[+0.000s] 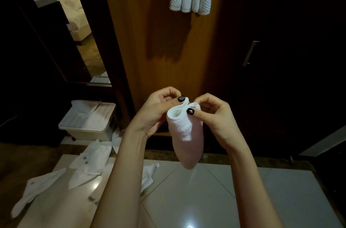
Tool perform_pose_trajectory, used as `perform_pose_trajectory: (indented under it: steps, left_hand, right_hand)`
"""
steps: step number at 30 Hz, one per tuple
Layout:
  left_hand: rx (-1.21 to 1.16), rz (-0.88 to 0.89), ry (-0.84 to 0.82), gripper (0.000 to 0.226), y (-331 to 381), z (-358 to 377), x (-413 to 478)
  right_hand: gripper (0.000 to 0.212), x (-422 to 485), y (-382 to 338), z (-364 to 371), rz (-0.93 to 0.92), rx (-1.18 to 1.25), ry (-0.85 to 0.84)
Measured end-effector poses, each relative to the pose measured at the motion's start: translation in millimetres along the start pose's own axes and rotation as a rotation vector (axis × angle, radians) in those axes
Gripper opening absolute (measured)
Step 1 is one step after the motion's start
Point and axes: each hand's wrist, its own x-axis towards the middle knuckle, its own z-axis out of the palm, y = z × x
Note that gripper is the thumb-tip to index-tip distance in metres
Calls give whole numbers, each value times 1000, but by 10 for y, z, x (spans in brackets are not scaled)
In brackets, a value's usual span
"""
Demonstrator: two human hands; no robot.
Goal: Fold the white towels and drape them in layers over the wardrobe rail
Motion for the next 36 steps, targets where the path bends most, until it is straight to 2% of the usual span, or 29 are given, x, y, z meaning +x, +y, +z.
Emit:
perform_pose_trajectory:
  steps: [2,6,11,15,18,23,27,32,36]
  left_hand:
    - [41,16,28,4,-8,-6,-1]
    - [109,72,53,31,10,-16,-74]
    - [332,111,-53,35,22,-109,-98]
    - [259,100,25,45,-54,-78,-92]
    - [190,114,99,45,-144,-67,-78]
    - [289,224,233,39,-276,-4,-27]
    - [304,258,236,35,-328,6,3]
    - [321,218,180,38,-365,-61,-10]
    - [260,235,170,31,-342,-61,-36]
  right_hand:
    - [10,14,41,29,-12,-25,36]
    - [11,65,84,68,-58,-106,92]
    - [10,100,132,116,-89,-185,211]
    - [21,133,178,156,-46,-247,285]
    - [13,158,198,171,-49,-345,336]
    - [12,146,206,212,-124,-380,456]
    - [14,132,227,214,-110,-347,442]
    - [6,110,183,153,-62,-285,334]
    - [4,118,135,79,16,-239,274]
